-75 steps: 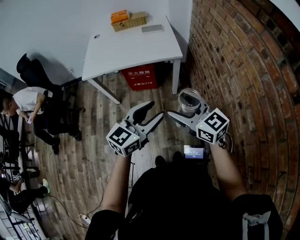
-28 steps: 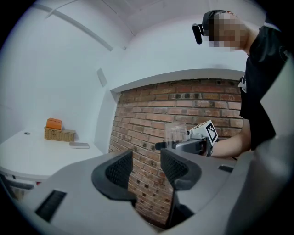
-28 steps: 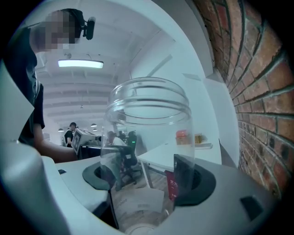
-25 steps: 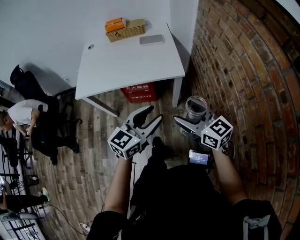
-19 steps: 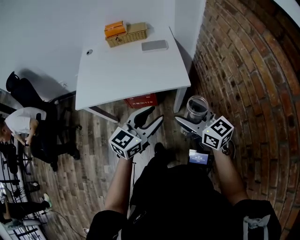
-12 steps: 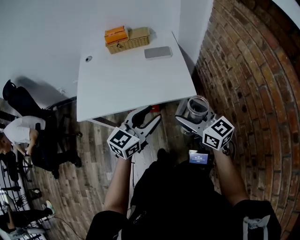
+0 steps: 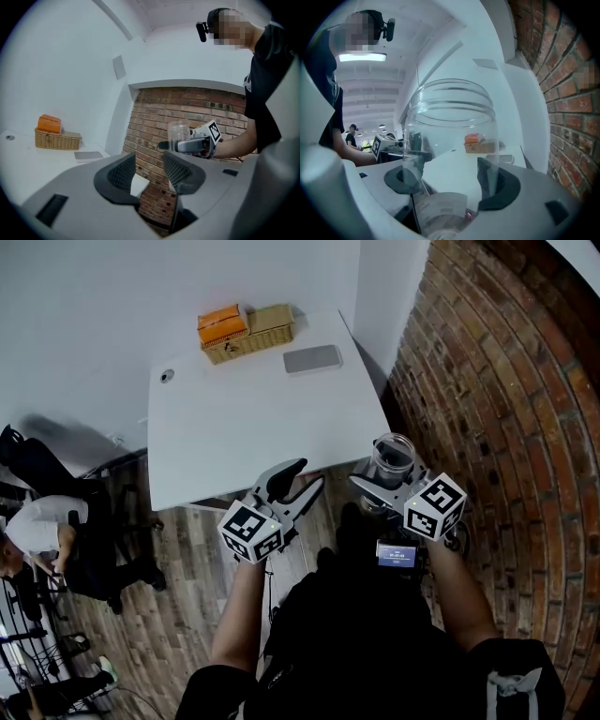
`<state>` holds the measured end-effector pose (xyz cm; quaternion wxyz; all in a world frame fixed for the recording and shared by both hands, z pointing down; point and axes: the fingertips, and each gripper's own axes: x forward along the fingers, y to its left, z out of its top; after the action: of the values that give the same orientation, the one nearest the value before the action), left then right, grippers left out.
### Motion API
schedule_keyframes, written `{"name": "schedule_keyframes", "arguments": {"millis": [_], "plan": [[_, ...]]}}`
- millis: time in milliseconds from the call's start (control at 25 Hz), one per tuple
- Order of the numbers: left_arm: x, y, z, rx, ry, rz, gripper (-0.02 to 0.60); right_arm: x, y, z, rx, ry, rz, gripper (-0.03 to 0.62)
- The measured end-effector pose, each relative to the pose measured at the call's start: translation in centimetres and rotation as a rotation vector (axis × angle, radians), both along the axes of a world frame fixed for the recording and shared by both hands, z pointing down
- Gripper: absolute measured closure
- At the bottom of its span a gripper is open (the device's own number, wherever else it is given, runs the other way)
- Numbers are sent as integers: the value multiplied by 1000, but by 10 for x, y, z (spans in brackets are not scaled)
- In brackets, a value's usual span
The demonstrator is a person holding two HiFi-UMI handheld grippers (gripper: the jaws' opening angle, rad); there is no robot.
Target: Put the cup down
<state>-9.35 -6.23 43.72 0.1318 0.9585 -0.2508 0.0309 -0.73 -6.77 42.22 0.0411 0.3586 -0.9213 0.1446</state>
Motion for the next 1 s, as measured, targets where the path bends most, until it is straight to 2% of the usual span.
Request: {"name": "schedule_keyframes", "arguments": {"millis": [200, 600, 840, 1000], "plan": [[10, -34, 4, -4, -17, -9, 388, 3, -42, 5, -1, -20, -24, 220], [38, -136, -5, -9, -13, -63, 388, 21, -144, 2, -4, -63, -92, 220], [45, -157, -16, -20, -1, -94, 388, 21, -170, -5, -21, -83, -131, 220], [46, -176, -1, -42, -10, -104, 388, 15, -188, 7, -36, -92, -155, 220]]}}
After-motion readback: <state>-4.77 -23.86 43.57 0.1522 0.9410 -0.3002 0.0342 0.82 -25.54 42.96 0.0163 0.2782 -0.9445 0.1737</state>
